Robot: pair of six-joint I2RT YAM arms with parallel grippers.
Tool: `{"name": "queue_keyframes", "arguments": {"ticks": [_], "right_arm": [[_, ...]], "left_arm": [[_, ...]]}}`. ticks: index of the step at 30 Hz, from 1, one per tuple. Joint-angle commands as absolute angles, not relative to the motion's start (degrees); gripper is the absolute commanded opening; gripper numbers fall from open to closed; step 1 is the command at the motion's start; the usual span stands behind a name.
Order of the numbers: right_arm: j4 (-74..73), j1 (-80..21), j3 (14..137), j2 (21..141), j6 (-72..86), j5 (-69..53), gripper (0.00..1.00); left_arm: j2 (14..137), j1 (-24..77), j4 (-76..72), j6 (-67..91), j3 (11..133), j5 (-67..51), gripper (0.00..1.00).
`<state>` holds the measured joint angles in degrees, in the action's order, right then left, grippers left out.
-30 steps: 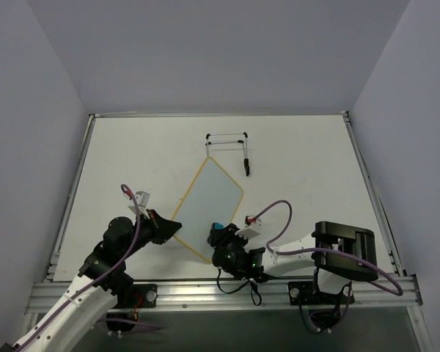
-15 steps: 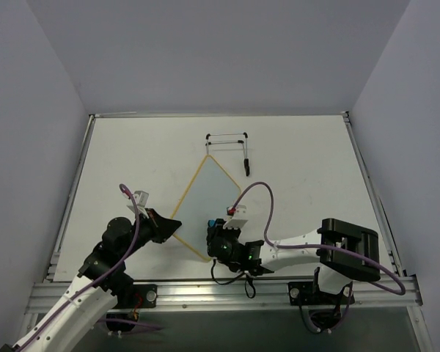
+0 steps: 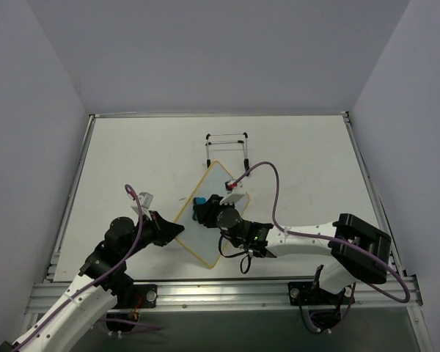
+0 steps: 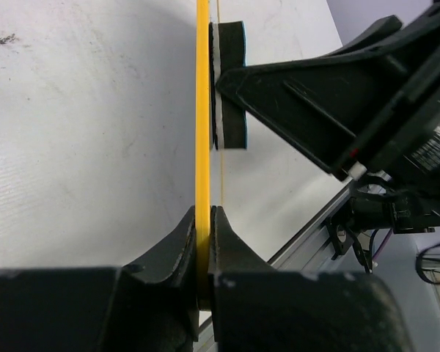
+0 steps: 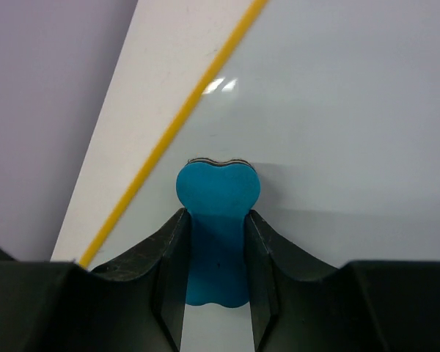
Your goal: Erase the whiteboard
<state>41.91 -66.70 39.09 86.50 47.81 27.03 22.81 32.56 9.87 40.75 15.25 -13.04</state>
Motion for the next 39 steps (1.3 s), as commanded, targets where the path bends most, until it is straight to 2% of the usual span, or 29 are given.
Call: {"name": "queue_keyframes", "arguments": {"ticks": [1,7,14,17,19,21,24,30,39], "right_arm": [[43.4,-61.4,31.1,88.0,49.3,23.0,0.00],[41.3,-52.1,20.9,83.9,51.9,22.1,0.01],[42.9,-43.8,19.1,83.1,49.7,15.6,0.00],[36.5,-43.5,24.0,77.1,46.1,15.9,0.00],[26.4,-43.2,27.4,70.1,42.8,18.6,0.00],[17.7,-40.0,32.0,63.8,40.5,20.3,0.01],[5.8,-31.9,38.7,60.5,36.5,18.1,0.01],[-13.2,-19.4,48.2,63.1,28.2,13.9,0.01],[-20.3,-14.8,51.1,69.1,25.9,13.6,0.02]], "left_arm": [[22.5,33.5,7.1,38.0,16.4,-17.5,0.02],[22.4,33.5,7.1,38.1,16.3,-17.4,0.02],[22.3,33.5,7.4,38.1,16.5,-17.3,0.02],[21.7,33.5,7.6,38.5,16.5,-17.2,0.02],[21.3,33.5,7.9,38.9,16.8,-17.2,0.02],[20.7,33.6,8.0,39.2,17.1,-17.3,0.02],[20.7,33.7,8.3,39.5,18.5,-17.1,0.02],[22.1,33.8,9.3,38.8,20.9,-16.7,0.02],[24.6,33.9,13.5,36.0,27.4,-17.7,0.02]]}}
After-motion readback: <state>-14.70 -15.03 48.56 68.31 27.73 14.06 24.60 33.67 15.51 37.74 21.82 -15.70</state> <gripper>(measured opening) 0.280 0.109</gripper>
